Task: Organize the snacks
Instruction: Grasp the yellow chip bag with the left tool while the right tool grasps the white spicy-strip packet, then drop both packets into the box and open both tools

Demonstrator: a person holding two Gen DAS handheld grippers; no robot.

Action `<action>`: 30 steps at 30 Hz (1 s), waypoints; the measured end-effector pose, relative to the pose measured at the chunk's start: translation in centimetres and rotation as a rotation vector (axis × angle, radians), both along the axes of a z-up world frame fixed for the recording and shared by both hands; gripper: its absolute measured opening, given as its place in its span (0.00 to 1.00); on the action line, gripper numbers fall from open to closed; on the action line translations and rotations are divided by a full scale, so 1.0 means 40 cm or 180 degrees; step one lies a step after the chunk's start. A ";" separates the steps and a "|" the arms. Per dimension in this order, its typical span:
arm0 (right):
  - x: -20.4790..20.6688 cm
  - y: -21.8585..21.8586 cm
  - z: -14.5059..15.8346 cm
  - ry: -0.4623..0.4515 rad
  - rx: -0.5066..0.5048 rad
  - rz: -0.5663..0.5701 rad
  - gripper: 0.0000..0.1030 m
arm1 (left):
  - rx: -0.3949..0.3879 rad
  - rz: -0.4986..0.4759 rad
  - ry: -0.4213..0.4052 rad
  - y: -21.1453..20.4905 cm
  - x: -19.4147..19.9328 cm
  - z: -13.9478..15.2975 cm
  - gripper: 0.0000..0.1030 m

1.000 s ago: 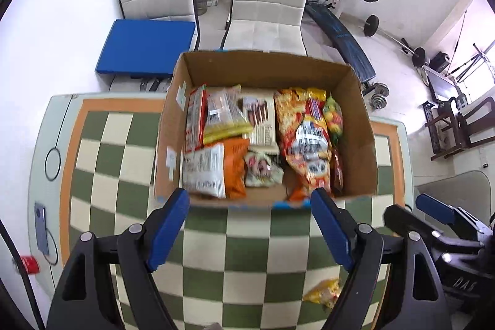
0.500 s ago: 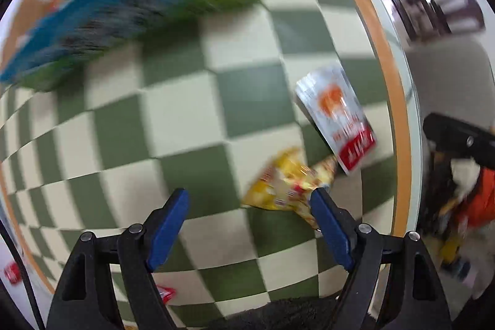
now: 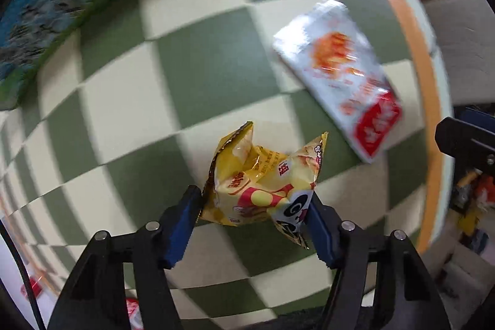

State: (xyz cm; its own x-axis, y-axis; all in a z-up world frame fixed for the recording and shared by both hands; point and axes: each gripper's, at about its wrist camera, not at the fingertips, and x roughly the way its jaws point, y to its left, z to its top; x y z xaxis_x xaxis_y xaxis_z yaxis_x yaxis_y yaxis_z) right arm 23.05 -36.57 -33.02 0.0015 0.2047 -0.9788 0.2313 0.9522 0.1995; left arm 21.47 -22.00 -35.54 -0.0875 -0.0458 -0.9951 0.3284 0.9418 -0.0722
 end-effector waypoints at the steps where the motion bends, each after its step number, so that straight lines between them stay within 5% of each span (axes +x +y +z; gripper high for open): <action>1: 0.008 0.014 -0.005 0.0000 0.0001 0.0050 0.92 | 0.0012 0.0062 -0.0012 0.011 0.003 0.002 0.61; 9: 0.093 0.175 -0.101 0.0017 -0.0278 0.0725 0.92 | 0.0051 0.0463 0.0069 0.096 0.018 -0.006 0.61; 14: 0.115 0.247 -0.164 0.0139 -0.0842 0.1173 0.92 | 0.0024 0.0578 0.0069 0.110 0.020 -0.009 0.61; 17: 0.108 0.245 -0.166 0.0074 -0.0792 0.1047 0.89 | -0.0014 0.0614 0.0067 0.134 0.018 -0.017 0.61; 21: 0.078 0.259 -0.153 -0.0032 -0.0763 0.0974 0.67 | -0.0039 0.0644 0.0054 0.201 0.008 -0.031 0.61; 30: 0.052 0.247 -0.145 -0.0136 -0.0591 0.0738 0.57 | 0.0002 0.0638 -0.0035 0.207 0.014 0.008 0.60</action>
State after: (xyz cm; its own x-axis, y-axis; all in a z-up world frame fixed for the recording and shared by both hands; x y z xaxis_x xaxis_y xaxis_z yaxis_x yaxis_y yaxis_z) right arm 25.12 -26.69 -38.80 0.0177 0.0218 -0.9996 -0.0016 0.9998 0.0218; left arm 22.03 -13.72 -35.22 -0.0657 -0.0605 -0.9960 0.1351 0.9884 -0.0690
